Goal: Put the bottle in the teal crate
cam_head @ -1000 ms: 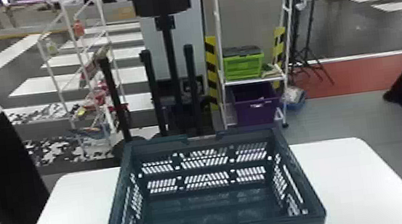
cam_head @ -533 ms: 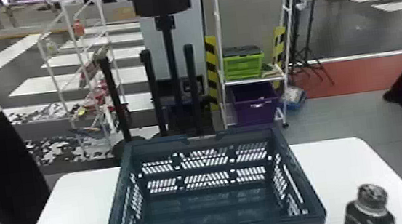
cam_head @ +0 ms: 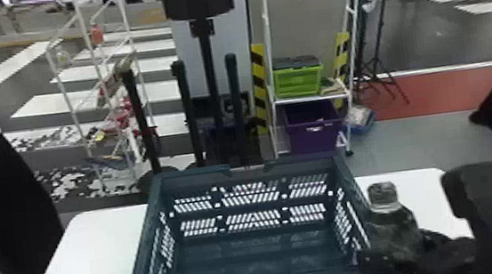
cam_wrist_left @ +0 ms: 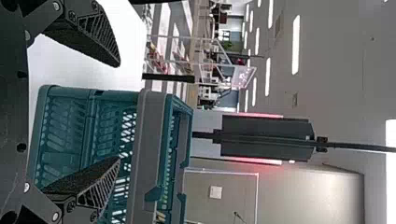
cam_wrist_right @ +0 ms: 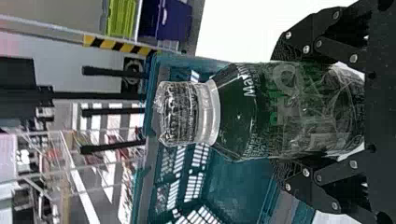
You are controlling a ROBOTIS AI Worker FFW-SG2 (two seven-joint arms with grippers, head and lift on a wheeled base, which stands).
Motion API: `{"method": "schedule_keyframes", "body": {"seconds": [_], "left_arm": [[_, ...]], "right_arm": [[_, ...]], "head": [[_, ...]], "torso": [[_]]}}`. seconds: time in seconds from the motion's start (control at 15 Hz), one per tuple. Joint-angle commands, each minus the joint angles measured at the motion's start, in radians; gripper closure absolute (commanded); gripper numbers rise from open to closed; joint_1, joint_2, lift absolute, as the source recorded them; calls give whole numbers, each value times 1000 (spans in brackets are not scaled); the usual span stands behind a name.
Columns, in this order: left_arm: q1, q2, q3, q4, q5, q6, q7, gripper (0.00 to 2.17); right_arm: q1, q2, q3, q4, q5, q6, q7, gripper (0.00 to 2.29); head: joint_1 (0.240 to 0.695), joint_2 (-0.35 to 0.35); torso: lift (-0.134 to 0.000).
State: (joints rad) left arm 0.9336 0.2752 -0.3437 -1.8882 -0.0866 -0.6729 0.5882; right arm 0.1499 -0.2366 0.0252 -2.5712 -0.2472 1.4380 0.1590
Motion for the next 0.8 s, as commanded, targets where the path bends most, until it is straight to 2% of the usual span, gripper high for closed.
{"method": "schedule_keyframes", "body": {"seconds": [0.0,0.27,0.47,0.6,0.73], "left_arm": [[-1,-4,0,3,2,0,2,188],[1,-5,0,12,1,-12,21,188],[10,-10,0,30,1,-55,27,188],[13,-16,0,46,-1,-86,39,188],[13,-27,2,54,-7,-104,39,188]], "right_arm": [[-138,0,55,40,0,134,37,1878],[-332,-4,165,267,14,134,179,1878],[-455,-4,254,413,22,132,240,1878],[-541,-1,326,522,52,132,275,1878],[-630,13,378,649,55,132,344,1878]], "head": [[499,0],[499,0],[499,0],[499,0],[499,0]], "torso": [[0],[0],[0],[0],[0]]}}
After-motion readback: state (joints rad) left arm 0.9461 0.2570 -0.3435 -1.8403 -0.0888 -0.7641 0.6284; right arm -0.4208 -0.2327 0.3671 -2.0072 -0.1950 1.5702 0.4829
